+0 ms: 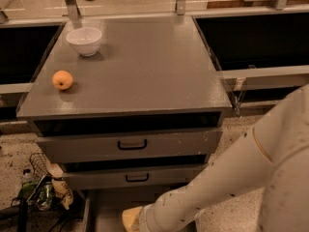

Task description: Place sponge into bottom drawer

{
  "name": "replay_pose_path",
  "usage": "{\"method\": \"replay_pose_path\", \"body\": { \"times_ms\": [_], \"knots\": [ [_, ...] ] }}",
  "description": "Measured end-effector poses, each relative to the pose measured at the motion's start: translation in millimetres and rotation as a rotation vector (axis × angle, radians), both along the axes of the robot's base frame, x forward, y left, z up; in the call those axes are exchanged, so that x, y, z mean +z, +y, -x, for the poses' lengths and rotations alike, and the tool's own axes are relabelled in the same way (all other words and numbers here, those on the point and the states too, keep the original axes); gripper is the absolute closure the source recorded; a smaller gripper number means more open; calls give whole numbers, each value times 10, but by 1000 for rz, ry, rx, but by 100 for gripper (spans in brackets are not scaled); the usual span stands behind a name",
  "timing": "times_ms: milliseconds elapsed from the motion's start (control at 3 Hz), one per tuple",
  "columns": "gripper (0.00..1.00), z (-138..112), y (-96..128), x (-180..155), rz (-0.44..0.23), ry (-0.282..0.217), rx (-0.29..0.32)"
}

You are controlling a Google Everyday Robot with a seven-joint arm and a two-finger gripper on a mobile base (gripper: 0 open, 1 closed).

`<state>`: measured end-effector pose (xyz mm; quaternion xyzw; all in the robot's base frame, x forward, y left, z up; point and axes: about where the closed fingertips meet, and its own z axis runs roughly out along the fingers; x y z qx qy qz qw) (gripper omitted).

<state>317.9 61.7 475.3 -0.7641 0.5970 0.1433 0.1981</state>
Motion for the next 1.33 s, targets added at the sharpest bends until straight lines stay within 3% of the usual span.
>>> {"method": "replay_pose_path", "body": {
  "times_ms": [333, 667, 1333],
  "knots": [
    [100, -95, -245, -209, 53, -32, -91],
    [100, -239, -230, -201, 38, -80, -134],
    [100, -331, -362, -305, 47, -76, -165]
  ]
}}
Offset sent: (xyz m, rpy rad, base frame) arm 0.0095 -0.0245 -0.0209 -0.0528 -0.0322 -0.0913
